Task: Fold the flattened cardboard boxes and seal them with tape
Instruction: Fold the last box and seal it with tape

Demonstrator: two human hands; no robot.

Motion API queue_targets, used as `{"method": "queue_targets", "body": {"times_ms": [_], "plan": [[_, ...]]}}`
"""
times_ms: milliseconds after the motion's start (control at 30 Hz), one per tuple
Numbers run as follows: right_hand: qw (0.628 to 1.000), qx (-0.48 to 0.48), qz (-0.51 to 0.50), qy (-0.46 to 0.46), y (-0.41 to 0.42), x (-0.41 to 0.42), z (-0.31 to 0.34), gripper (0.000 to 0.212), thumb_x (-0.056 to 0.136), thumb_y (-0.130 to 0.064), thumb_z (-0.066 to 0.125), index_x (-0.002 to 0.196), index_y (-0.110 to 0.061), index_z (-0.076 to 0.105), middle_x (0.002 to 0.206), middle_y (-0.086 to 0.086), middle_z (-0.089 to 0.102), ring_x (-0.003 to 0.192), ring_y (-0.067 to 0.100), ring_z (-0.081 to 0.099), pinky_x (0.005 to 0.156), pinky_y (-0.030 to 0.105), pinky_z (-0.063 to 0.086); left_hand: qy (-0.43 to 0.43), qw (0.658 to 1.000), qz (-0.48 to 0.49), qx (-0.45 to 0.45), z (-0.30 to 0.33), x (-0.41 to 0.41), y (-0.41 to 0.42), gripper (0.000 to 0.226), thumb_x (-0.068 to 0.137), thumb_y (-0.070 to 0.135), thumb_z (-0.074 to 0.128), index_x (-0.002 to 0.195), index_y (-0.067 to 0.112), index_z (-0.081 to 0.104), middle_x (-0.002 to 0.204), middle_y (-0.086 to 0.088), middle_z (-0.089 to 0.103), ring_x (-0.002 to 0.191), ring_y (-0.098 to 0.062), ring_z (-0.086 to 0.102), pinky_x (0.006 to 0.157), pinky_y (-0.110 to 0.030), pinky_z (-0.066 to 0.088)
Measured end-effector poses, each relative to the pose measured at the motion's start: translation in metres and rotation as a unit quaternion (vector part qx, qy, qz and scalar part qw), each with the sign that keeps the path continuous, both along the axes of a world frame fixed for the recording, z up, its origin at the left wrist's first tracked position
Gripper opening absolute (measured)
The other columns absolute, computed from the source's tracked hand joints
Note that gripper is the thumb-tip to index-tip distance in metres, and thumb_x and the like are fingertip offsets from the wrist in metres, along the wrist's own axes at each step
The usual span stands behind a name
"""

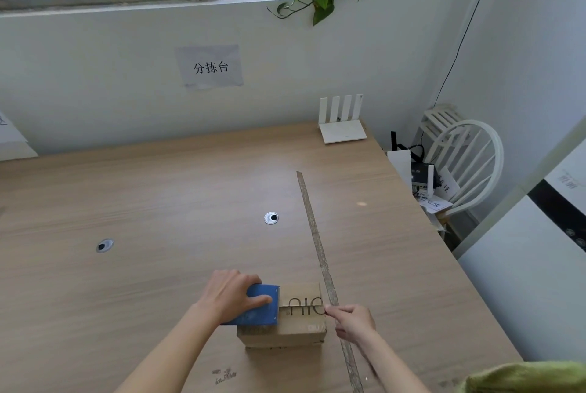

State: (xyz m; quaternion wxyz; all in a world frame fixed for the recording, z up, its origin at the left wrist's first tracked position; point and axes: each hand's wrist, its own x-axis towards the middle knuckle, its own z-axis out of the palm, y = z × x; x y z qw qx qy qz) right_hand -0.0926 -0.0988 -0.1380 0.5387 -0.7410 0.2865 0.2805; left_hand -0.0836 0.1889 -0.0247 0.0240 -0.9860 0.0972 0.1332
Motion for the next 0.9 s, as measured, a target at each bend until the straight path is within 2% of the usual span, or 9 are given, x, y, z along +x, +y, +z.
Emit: {"method": "queue_targets", "body": {"times_ms": [100,233,300,433,500,667,800,867,900], "plan": [[0.982,-0.128,0.139,0.001,-0.002,-0.005,0.010,0.109,0.053,-0.061,0.092,0.145,-0.020,0.051,0.136,0.005,0.064,0.124,0.022,0.061,0.102,0.031,0.043,0.003,1.000,-0.001,0.000,-0.001,0.000,0.004,0.064,0.086,0.079,0.038,0.124,0.034,0.062,0.100,0.009,0.071,0.076,-0.010,0.056,0.066,-0.028,0.043],[0.955,-0.174,0.150,-0.187,0.013,-0.007,0.033,0.060,0.087,-0.031,0.071,0.143,-0.027,0.050,0.143,-0.004,0.057,0.129,0.016,0.056,0.104,0.029,0.044,-0.002,1.000,-0.002,-0.020,0.000,-0.001,0.004,0.062,0.087,0.079,0.039,0.124,0.034,0.061,0.101,0.009,0.071,0.072,-0.010,0.050,0.061,-0.026,0.037],[0.926,-0.153,0.219,-0.268,0.025,0.000,0.041,0.067,0.089,-0.021,0.059,0.152,-0.031,0.039,0.157,-0.010,0.039,0.146,0.009,0.035,0.118,0.024,0.028,-0.001,1.000,-0.009,-0.025,0.000,-0.001,-0.001,0.063,0.086,0.079,0.039,0.124,0.034,0.061,0.100,0.008,0.071,0.072,-0.010,0.051,0.061,-0.026,0.037],[0.783,-0.198,0.517,-0.282,0.056,0.009,0.044,0.110,0.082,-0.052,0.063,0.162,-0.022,-0.008,0.164,-0.012,-0.020,0.151,0.008,-0.022,0.126,0.036,-0.010,0.006,1.000,-0.012,-0.015,0.000,0.001,-0.004,0.064,0.085,0.080,0.039,0.125,0.034,0.061,0.101,0.007,0.071,0.076,-0.013,0.057,0.066,-0.031,0.042],[0.751,-0.241,0.555,-0.265,0.068,0.007,0.035,0.136,0.070,-0.077,0.064,0.158,-0.015,-0.020,0.157,-0.007,-0.032,0.145,0.013,-0.033,0.121,0.040,-0.022,0.004,1.000,-0.007,-0.015,0.002,0.001,-0.002,0.062,0.085,0.078,0.041,0.124,0.034,0.061,0.102,0.007,0.071,0.081,-0.015,0.061,0.064,-0.031,0.038],[0.708,-0.355,0.530,-0.304,0.077,-0.002,0.000,0.137,0.045,-0.095,0.059,0.150,-0.008,0.046,0.155,0.010,0.041,0.144,0.028,0.032,0.118,0.049,0.005,0.005,1.000,-0.020,-0.019,0.003,-0.001,0.005,0.060,0.084,0.078,0.041,0.124,0.037,0.061,0.099,0.005,0.072,0.084,-0.018,0.064,0.067,-0.033,0.041],[0.725,-0.324,0.542,-0.274,0.088,-0.006,-0.004,0.133,0.052,-0.089,0.065,0.156,-0.013,0.031,0.152,0.007,0.042,0.142,0.028,0.038,0.120,0.047,0.011,0.005,1.000,-0.019,-0.023,0.001,-0.004,0.023,0.064,0.079,0.082,0.034,0.118,0.039,0.061,0.089,0.006,0.070,0.077,-0.017,0.062,0.068,-0.033,0.048],[0.735,-0.314,0.553,-0.234,0.076,-0.012,0.003,0.113,0.075,-0.072,0.062,0.161,-0.017,0.013,0.157,0.008,0.027,0.146,0.029,0.026,0.125,0.044,0.002,0.003,1.000,-0.016,-0.005,-0.001,-0.006,0.040,0.064,0.079,0.081,0.034,0.113,0.035,0.063,0.084,0.005,0.069,0.074,-0.018,0.062,0.069,-0.034,0.050],[0.735,-0.329,0.547,-0.230,0.060,-0.017,-0.005,0.090,0.085,-0.054,0.055,0.160,-0.015,0.021,0.153,0.010,0.032,0.143,0.030,0.030,0.126,0.042,-0.001,0.002,1.000,-0.014,0.006,0.000,-0.007,0.053,0.064,0.079,0.080,0.035,0.112,0.033,0.064,0.084,0.004,0.068,0.074,-0.018,0.062,0.068,-0.033,0.050]]}}
